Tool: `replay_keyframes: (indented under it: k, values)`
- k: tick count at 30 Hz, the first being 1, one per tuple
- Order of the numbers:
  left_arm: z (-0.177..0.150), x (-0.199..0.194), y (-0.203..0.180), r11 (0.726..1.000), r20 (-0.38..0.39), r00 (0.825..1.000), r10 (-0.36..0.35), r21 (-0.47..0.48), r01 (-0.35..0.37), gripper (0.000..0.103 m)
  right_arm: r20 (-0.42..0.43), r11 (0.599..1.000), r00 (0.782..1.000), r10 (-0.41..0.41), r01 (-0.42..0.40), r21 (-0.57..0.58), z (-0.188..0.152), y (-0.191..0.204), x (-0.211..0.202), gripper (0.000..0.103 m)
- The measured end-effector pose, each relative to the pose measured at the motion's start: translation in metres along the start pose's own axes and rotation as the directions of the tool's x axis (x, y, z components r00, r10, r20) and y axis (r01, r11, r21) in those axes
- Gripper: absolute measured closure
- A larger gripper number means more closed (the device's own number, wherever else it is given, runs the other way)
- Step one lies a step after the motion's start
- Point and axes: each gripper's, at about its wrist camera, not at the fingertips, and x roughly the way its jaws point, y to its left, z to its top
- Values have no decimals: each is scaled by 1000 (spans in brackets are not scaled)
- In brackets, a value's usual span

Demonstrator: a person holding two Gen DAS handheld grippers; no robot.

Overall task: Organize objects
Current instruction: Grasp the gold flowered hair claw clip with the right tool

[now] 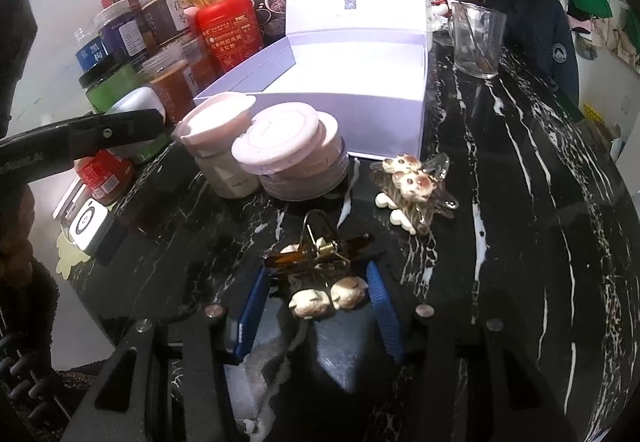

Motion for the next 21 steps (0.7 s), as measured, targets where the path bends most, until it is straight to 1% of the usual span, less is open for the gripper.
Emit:
replay_keyframes:
  k: [1,3,5,10,11,12,13,17,21]
  values:
    - [0,-1,0,1000,1,1000,0,0,0,54,2,1000,1000,-5,5,1,0,-1,0,51]
    - [-1,-1,-1,1000,-1,1000,-5,-5,5,54,3,1000,1000,-15,15,-6,1,0,1,35]
    - [-1,-1,0,1000,-3,1000,-7,-6,7,54,20,1000,1000,-18,19,-12,2,1,0,31]
    - [-1,1,2,1000,-5,1000,-9,-12,9,54,18,1000,1000,-9,9,-26,6,3,9,31]
    - [-1,1,2,1000,-5,1000,-7,-12,7,54,12,1000,1000,-7,8,-25,6,3,11,34]
    - [-1,2,3,1000,-7,1000,-6,-13,5,54,8,1000,1000,-8,9,-24,6,3,14,43]
    - [-1,3,3,1000,-10,1000,-5,-16,5,54,5,999,1000,-15,15,-33,6,3,15,46]
    - [-3,8,5,1000,-21,1000,-1,-17,1,54,5,997,1000,-31,31,-75,6,9,16,47]
    - [-4,11,5,1000,-35,999,-1,-14,1,54,-8,997,1000,-24,23,-75,5,8,14,47]
